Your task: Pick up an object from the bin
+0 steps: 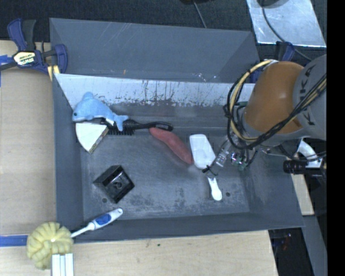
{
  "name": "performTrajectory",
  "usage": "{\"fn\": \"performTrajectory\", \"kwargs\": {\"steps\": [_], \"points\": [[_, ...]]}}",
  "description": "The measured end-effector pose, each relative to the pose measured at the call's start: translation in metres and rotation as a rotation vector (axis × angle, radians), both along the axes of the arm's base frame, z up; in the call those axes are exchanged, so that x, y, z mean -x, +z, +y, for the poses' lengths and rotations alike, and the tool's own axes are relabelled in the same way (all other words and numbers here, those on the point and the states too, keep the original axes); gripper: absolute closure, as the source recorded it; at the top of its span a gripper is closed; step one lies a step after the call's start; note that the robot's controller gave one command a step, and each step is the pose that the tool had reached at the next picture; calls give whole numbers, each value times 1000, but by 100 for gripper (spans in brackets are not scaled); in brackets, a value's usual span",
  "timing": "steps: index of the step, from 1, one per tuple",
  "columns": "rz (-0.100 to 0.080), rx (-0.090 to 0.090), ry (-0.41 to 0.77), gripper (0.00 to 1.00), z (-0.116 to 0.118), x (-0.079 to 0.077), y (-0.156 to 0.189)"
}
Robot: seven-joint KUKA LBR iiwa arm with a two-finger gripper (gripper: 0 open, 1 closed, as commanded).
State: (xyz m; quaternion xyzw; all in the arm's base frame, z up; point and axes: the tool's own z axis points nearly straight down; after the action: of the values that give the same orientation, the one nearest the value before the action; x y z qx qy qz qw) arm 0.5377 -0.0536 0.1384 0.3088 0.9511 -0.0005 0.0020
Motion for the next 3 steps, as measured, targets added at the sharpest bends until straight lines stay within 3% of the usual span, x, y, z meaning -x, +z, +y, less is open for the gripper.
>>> {"fn": "performTrajectory", "kwargs": {"steps": [1, 2, 3], "points": [[-2, -2, 200, 0, 81, -79, -13], [-2, 1, -338, 0, 4, 44, -69], [6, -4, 43, 100, 86, -66, -68]]}}
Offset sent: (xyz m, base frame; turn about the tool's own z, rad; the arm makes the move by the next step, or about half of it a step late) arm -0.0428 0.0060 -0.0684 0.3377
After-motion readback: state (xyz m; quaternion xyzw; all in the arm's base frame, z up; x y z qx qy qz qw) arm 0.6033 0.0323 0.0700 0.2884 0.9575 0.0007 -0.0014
